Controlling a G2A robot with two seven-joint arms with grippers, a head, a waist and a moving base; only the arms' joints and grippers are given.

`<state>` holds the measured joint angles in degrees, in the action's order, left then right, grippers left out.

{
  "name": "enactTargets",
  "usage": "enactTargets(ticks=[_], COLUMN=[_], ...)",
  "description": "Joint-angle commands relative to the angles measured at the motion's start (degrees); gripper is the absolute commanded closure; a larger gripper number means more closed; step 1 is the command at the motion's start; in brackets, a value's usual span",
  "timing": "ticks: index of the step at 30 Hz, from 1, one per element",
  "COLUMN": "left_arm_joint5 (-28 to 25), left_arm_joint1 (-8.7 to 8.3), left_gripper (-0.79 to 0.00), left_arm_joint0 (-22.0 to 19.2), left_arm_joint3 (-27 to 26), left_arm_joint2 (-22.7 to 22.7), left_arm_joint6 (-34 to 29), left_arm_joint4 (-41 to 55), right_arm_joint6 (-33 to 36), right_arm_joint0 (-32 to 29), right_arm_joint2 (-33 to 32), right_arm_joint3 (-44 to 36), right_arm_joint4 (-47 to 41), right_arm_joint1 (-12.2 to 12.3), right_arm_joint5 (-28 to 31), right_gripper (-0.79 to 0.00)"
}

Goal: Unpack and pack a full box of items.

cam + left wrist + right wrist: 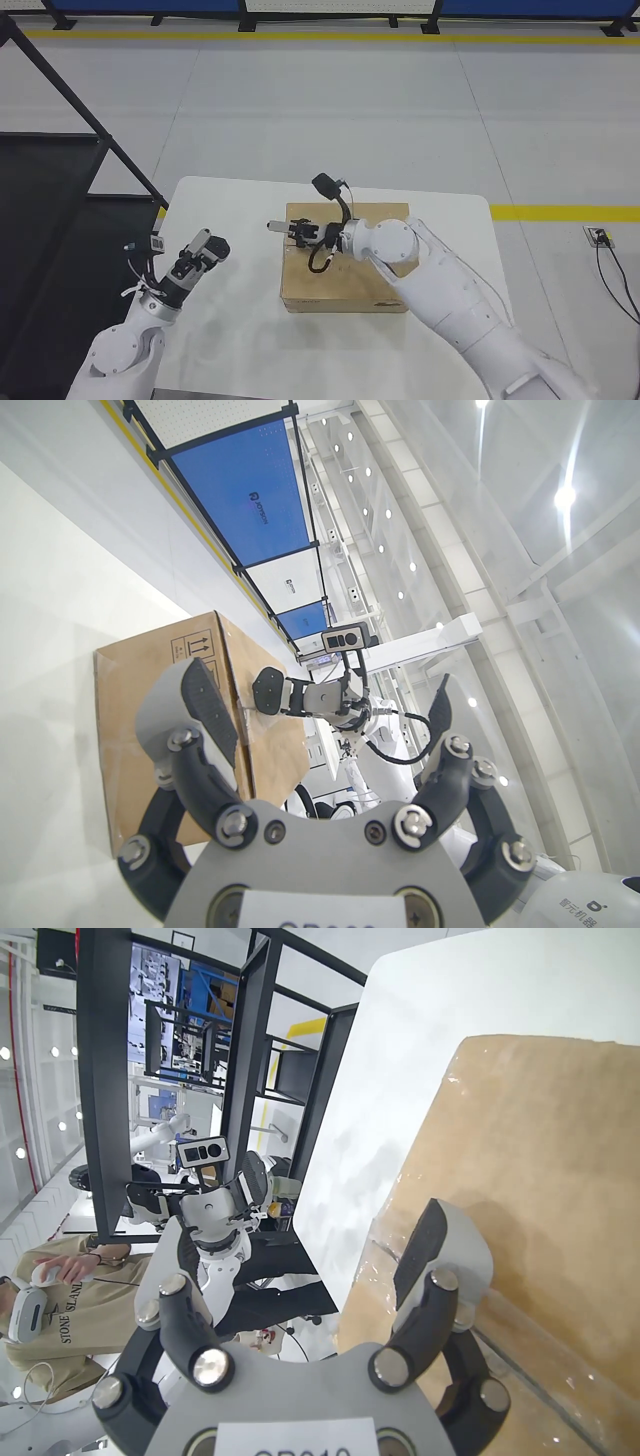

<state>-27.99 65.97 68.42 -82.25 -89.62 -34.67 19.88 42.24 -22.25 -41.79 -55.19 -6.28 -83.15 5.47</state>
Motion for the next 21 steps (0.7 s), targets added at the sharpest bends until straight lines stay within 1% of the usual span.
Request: enactTargets(ticks=[1, 6, 11, 15, 21], left_arm_joint5=[0.02, 0.06, 0.17, 0.23, 0.20], left_arm_joint1=[-0.05, -0.12, -0.11, -0.14, -0.19], left_gripper=[-0.785, -0.785, -0.785, -0.785, -0.785], left_arm_joint0=[0.06, 0.00, -0.39, -0.50, -0.55], left_arm_joint3=[0.22, 0.46, 0.27, 0.26, 0.33], left_arm_joint2=[-0.23, -0.29, 0.29, 0.43, 0.64], left_arm_joint6=[-0.13, -0.29, -0.47, -0.63, -0.83], left_arm_joint4=[0.32, 0.51, 0.24, 0.32, 0.22], right_arm_joint6=[2.54, 7.15, 6.73, 7.33, 8.70], right_arm_joint0=[0.63, 1.11, 0.82, -0.01, -2.88], right_arm_joint2=[0.59, 1.09, 0.98, -0.80, -5.31], right_arm_joint3=[1.34, 3.30, 3.12, 1.94, -2.42], right_arm_joint4=[-1.06, -2.85, -0.22, 1.22, 4.44], right_arm_joint1=[-0.51, -1.26, -1.23, -0.40, 1.95], right_arm_joint5=[0.60, 2.59, 1.73, 0.98, -1.01], right_gripper=[-0.785, -0.785, -0.785, -0.785, -0.785])
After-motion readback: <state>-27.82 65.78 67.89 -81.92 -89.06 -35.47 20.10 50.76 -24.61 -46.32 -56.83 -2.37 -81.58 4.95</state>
